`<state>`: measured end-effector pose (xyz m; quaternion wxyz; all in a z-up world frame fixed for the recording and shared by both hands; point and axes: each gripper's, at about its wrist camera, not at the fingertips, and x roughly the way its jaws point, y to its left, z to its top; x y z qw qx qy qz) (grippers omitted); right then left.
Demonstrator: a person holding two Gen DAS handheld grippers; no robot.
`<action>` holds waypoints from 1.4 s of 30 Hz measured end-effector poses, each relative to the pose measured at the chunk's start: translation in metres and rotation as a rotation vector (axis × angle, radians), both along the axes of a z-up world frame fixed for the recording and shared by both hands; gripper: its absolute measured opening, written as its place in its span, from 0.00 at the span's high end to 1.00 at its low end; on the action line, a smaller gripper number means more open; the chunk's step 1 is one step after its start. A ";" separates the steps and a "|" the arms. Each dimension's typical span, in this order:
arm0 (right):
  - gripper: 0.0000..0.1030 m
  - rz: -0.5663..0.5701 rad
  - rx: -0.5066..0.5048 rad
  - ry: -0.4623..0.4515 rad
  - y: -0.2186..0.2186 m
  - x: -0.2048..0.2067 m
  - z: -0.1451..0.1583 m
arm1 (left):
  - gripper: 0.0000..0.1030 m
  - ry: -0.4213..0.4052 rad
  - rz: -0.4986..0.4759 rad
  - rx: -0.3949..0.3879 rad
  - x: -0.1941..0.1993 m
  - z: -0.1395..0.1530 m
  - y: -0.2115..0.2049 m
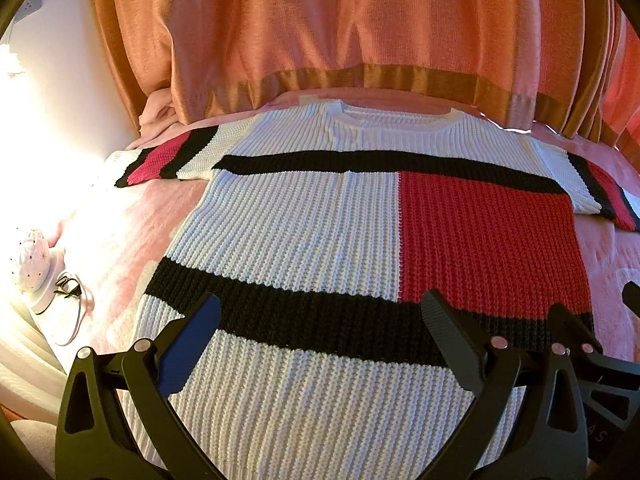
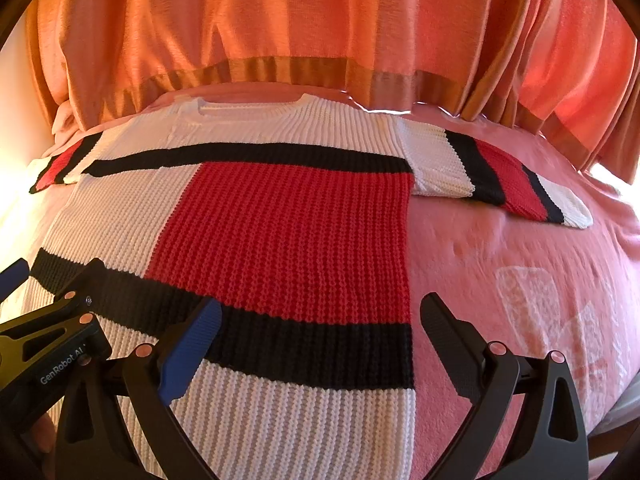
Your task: Fold small clothes
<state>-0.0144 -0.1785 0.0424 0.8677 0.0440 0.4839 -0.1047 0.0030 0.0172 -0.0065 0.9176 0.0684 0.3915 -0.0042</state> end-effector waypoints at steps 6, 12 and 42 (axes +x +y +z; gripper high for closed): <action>0.05 0.001 0.000 -0.001 0.000 0.000 0.000 | 0.05 0.000 0.001 -0.001 0.000 0.000 0.001; 0.05 0.001 0.001 0.002 0.000 0.000 0.000 | 0.05 0.001 0.001 0.000 -0.001 0.000 0.001; 0.46 -0.783 0.102 0.068 -0.453 0.023 -0.073 | 0.04 0.080 -0.124 -0.114 0.107 0.018 -0.052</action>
